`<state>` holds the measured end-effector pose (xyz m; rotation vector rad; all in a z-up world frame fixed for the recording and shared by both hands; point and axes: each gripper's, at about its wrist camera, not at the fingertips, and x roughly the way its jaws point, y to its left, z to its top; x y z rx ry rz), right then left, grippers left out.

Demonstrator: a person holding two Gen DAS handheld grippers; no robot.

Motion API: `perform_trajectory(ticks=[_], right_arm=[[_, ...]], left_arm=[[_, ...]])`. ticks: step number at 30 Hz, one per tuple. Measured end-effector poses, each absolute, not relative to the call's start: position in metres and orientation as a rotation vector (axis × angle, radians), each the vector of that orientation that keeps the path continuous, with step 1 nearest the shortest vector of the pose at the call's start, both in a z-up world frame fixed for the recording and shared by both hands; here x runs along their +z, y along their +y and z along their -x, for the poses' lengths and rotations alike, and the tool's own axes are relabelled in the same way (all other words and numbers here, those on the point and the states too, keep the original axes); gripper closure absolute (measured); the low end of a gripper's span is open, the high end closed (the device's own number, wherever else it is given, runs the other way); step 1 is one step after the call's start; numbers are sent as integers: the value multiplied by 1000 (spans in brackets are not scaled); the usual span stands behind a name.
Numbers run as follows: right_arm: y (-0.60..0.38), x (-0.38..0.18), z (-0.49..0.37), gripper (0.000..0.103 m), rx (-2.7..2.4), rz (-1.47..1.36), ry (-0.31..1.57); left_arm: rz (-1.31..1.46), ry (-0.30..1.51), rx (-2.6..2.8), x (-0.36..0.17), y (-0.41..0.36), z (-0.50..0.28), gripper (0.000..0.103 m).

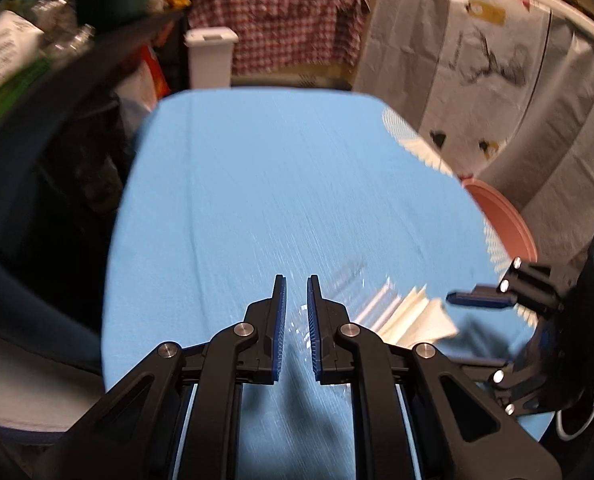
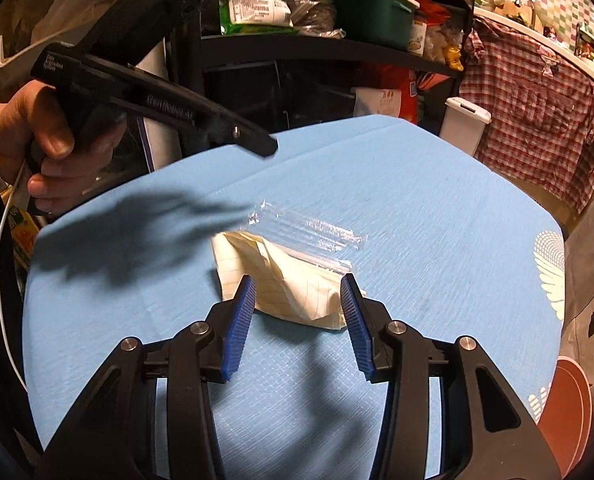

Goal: Collect trash
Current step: 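Grasp the clear plastic strips with the left tool while the right tool grasps the beige wrapper, then carry the plastic strips and beige wrapper over the pink bin with both tools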

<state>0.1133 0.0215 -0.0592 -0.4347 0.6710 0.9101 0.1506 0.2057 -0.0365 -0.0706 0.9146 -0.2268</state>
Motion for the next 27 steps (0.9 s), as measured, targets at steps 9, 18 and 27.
perform_trajectory(ticks=[9,18,27], right_arm=[[12,-63,-118,92,897,454,687],[-15,-54,-128,99,819,420,693],[-52,-37,-138,99,708,317,697]], left_arm=[[26,1017,-248,-72,198,-163,67],[-62,1052,-295,-80,182,-157,95],[-93,972,-286,-52,170,-146,102]])
